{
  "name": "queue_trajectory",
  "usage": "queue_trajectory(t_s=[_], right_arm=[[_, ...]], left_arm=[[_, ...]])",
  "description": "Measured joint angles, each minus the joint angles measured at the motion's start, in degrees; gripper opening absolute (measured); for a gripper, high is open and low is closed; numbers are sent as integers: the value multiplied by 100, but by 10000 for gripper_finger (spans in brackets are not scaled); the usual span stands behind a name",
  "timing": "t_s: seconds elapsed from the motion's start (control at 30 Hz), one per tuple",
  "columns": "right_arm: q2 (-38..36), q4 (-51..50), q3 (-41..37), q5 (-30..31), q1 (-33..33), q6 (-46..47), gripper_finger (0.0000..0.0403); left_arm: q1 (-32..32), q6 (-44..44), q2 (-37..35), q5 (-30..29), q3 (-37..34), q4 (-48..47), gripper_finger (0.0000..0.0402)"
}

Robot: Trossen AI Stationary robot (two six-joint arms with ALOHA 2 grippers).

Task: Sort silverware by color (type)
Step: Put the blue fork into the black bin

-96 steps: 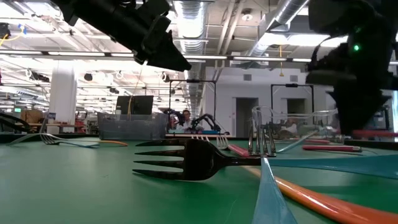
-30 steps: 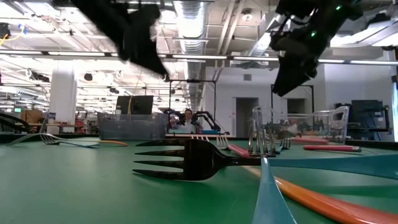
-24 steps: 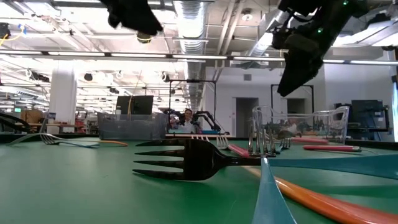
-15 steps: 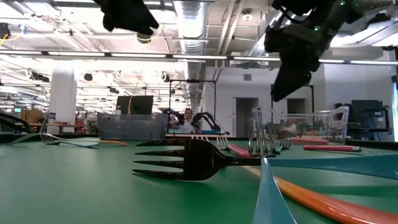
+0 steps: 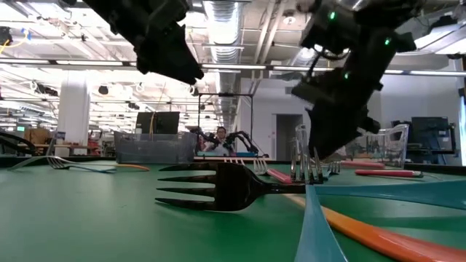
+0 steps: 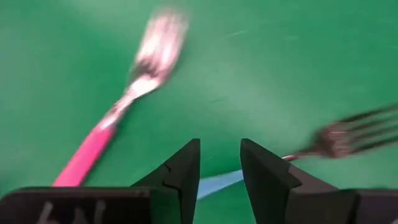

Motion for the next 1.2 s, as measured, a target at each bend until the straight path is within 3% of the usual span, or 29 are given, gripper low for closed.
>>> queue_trajectory(t_s=[0.53,0.87,1.0,1.2], right_arm=[[617,-470,24,567,85,1321,179],[-75,-942,-7,819,267,1599,180],[-87,-1033,-11,821,267,1612,180],[267,-1382,-9,681,269,2355,180]], left_arm=[[-43,11,168,-48,2,90,180],[-42,20,168,-213,0,91,180],[-42,17,168,-251,0,88,180],[-42,17,168,-257,-4,79,180]])
